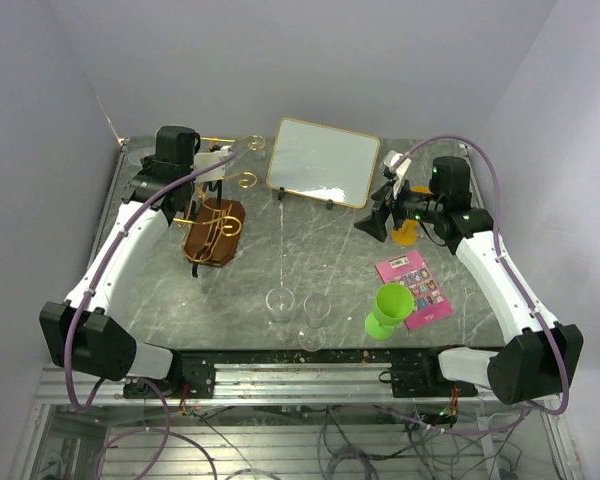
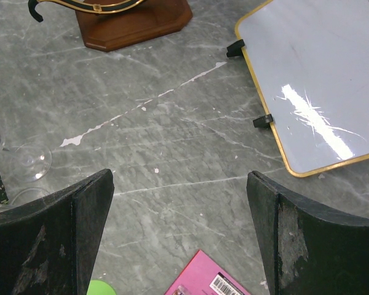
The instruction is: Place the wine glass upside down on the wine glass rack
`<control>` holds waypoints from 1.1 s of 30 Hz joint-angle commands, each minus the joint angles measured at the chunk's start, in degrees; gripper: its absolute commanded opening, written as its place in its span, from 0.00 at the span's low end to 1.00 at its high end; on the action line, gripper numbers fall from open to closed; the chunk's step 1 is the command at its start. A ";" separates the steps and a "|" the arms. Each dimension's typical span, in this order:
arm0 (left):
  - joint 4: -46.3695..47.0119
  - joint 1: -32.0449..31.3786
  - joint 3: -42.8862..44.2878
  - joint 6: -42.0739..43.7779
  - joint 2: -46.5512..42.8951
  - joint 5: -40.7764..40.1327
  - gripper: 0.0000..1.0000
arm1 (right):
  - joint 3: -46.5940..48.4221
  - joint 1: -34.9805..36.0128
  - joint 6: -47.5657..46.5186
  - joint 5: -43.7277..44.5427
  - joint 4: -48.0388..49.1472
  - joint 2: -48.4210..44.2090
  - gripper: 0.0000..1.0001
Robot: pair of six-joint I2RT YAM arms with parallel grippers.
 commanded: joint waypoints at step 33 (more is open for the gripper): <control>-7.49 -0.53 1.68 -11.42 0.10 5.47 0.30 | -0.77 -0.04 -0.35 0.69 0.95 -0.26 0.89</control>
